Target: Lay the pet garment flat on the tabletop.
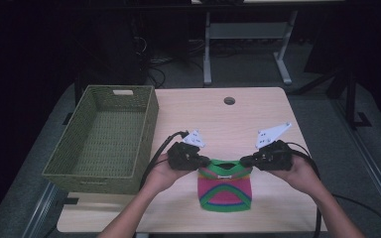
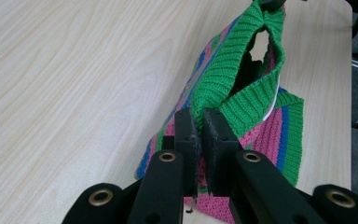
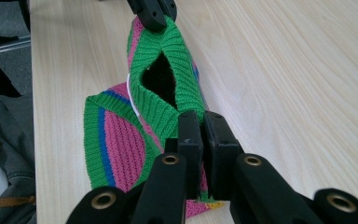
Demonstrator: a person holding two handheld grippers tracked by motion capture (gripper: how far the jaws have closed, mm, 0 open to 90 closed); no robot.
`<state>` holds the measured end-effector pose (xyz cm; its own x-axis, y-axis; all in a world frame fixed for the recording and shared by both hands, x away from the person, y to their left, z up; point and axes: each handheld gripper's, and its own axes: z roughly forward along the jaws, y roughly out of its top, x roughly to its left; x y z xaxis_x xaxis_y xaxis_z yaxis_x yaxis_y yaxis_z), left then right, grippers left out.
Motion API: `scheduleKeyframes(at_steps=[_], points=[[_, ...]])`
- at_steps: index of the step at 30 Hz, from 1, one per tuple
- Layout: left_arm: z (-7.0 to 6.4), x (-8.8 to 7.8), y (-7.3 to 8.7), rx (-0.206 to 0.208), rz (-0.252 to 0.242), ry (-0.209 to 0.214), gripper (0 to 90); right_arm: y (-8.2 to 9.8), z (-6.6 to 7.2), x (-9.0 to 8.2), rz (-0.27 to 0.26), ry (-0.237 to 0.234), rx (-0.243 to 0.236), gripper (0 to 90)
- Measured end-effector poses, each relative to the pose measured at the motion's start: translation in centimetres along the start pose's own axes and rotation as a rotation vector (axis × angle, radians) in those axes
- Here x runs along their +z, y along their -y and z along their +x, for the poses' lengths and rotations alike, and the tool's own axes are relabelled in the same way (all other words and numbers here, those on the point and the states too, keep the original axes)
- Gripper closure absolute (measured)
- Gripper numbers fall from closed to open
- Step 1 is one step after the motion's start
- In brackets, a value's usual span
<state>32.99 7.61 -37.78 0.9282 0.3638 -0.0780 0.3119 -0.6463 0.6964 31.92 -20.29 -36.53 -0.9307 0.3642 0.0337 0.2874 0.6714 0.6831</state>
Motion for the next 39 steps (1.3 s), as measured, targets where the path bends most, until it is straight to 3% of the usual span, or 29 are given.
scheduleKeyframes(at_steps=[22,33,39], points=[[0.8,0.2,-0.3,-0.018,0.006,-0.007,84.8,-0.2,-0.6,0.1,0.008,0.008,0.004,85.7],[1.3,0.3,-0.4,-0.047,-0.002,-0.011,84.8,-0.3,-1.0,0.2,0.010,0.009,0.015,85.7],[1.5,0.3,-0.8,-0.037,0.004,-0.019,84.8,-0.4,-1.3,0.2,0.010,0.014,0.026,85.7]])
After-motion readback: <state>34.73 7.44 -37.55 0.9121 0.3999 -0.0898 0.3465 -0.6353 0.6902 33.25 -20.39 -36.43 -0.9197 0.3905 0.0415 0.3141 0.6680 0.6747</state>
